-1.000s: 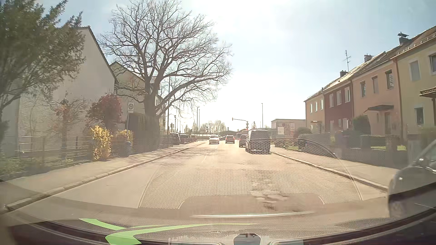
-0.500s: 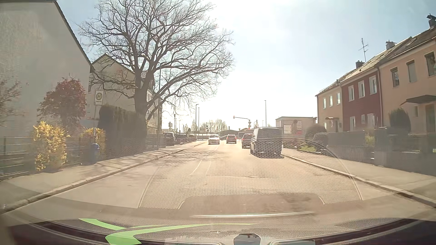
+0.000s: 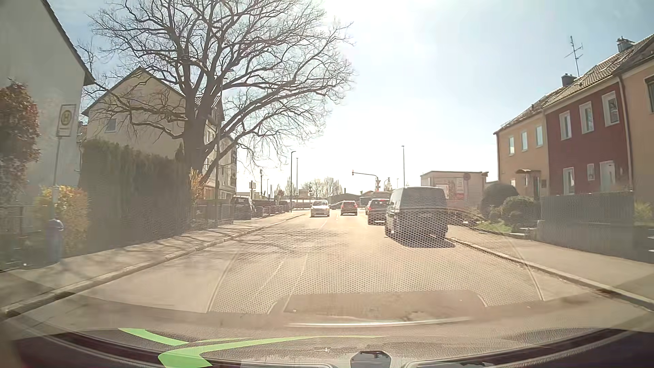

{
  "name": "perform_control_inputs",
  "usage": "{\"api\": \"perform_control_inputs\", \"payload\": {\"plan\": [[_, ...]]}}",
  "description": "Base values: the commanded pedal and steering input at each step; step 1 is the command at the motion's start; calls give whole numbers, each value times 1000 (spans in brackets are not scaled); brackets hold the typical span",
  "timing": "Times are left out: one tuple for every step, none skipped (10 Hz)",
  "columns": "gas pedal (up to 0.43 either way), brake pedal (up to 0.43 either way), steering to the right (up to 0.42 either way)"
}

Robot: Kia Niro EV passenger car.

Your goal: Follow the waypoints while adhering to traffic rules and regulations

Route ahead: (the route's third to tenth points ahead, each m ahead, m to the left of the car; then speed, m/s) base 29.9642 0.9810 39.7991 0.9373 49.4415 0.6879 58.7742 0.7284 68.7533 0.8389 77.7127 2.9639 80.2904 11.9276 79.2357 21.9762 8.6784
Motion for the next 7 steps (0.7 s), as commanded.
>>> {"api": "perform_control_inputs", "payload": {"plan": [[0,207,0],[0,213,2],[0,220,2],[0,220,3],[0,220,3],[0,226,3],[0,226,3]]}}
